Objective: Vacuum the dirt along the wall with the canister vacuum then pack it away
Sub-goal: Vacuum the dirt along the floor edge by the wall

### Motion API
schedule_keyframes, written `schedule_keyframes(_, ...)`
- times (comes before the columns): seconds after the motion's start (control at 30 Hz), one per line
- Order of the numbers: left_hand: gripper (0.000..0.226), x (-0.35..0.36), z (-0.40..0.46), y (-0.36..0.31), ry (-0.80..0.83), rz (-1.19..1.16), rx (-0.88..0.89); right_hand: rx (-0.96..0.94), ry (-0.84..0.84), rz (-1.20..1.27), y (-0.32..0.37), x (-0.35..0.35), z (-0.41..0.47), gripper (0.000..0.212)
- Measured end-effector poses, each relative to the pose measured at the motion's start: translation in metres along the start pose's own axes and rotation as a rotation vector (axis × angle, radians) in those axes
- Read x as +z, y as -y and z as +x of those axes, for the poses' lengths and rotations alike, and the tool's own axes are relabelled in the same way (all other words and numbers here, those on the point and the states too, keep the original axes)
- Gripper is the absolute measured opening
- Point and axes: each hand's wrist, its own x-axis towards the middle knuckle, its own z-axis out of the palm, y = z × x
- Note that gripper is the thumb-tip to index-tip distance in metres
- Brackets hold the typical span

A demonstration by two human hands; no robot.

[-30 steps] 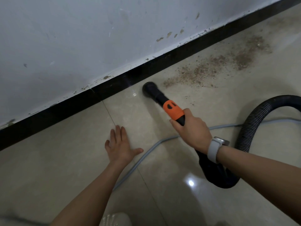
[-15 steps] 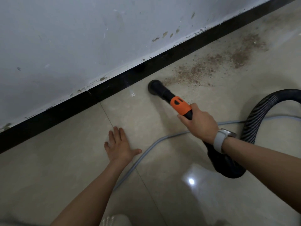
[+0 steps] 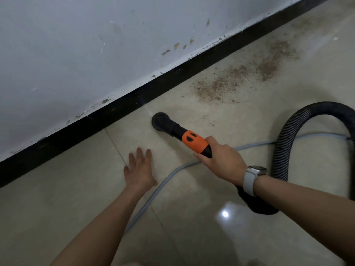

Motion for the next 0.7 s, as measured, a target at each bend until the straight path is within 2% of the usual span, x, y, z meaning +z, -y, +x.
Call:
schedule_keyframes(0.23,0.114,0.002,0.002,0.005,-0.006,-0.023,0.009,0.227,-0.122,0.141,-0.032,-0.025,0.014,0.039)
schedule_keyframes(0.3,0.113,0.002,0.001,0.007,-0.007,-0.031,0.023,0.187,-0.085,0.133,-0.021,-0.018,0.006,0.039)
schedule_keyframes(0.43,0.108,0.007,-0.003,0.008,-0.067,-0.08,0.017,-0.072,0.053,0.005,0.005,0.01,-0.026,0.041)
schedule_keyframes(0.5,0.102,0.011,-0.007,0.009,-0.106,-0.097,0.002,-0.113,0.072,-0.044,0.006,0.014,-0.033,0.041)
schedule_keyframes(0.7,0.084,0.012,-0.016,0.002,-0.121,-0.14,-0.011,0.117,-0.043,0.018,-0.04,-0.013,-0.031,0.038)
